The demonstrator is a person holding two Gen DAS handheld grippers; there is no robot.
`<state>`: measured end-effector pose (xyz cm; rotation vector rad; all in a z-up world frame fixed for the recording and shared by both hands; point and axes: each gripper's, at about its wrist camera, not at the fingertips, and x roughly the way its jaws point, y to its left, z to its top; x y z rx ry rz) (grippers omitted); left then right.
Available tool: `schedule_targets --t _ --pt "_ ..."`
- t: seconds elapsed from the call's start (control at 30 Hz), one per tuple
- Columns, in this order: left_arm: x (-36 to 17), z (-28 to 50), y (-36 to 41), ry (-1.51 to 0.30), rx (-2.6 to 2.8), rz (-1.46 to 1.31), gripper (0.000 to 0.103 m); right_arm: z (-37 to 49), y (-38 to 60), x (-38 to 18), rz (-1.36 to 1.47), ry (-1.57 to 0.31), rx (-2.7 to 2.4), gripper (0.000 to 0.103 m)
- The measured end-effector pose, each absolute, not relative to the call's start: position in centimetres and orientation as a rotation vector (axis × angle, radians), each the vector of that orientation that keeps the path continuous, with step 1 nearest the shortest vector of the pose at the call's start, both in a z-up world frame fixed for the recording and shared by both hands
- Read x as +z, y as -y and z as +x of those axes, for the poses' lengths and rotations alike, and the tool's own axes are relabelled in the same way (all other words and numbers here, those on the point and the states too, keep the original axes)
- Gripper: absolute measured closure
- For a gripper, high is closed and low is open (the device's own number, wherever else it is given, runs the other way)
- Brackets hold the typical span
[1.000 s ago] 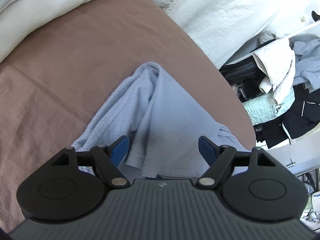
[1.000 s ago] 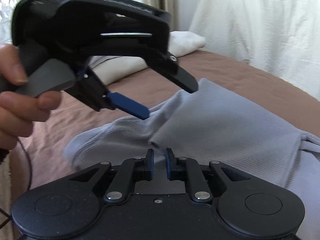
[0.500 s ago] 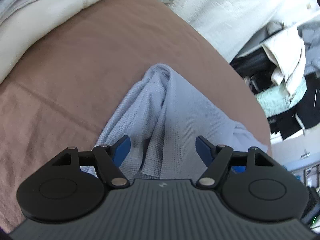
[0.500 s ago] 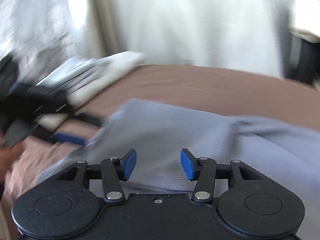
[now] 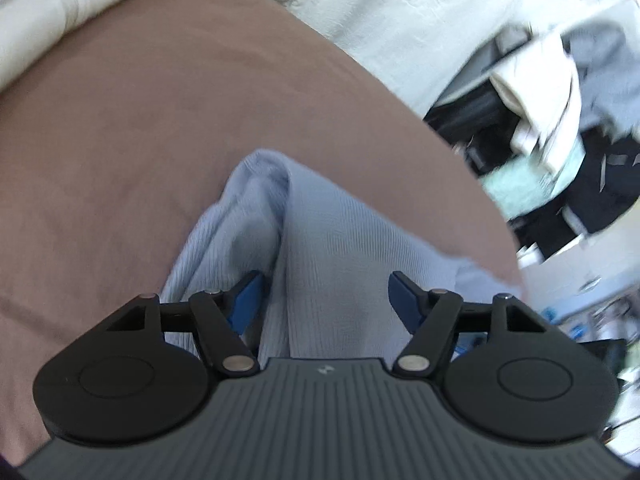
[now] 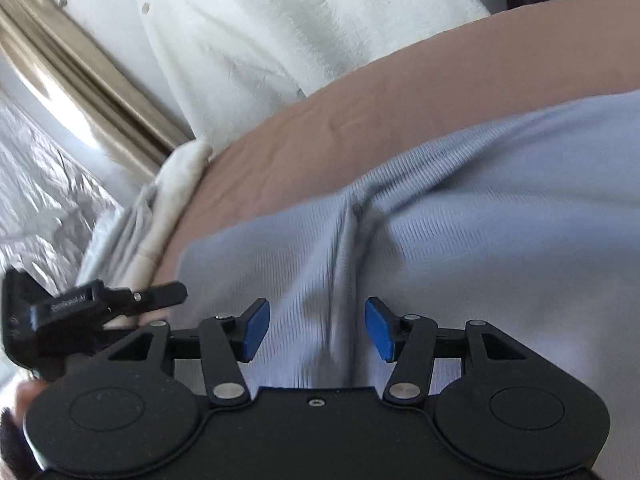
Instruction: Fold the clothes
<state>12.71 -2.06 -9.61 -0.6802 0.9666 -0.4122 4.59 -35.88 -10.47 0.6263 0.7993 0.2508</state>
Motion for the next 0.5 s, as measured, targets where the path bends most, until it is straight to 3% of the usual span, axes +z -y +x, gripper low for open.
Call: schedule_targets --t 0.2,0.27,0.3,0.33,0.5 --pt "-10.0 13.7 2.0 -0.981 -0.441 -0.659 0.036 10.4 37.3 -11.6 0.791 -0.859 0.244 0.038" --pt "-9.7 14.8 2.5 -0.971 -0.456 -0.623 0.054 11.5 36.6 -10.8 0.732 -0.850 0.278 0.045" --pt "-9.4 15.4 2.8 -0.966 -0.464 -0.596 0.075 12.0 36.2 -10.3 0.680 -0.843 0.286 0.061" --pt "-9.0 15.9 2.9 -0.951 -0.463 -0.574 0.085 12.6 35.9 -9.9 0.625 -0.837 0.278 0.072" --pt "-10.1 17.9 1.9 -0.897 -0.393 -0.650 0.085 14.8 37.0 -10.2 0.593 -0.843 0.297 0.074"
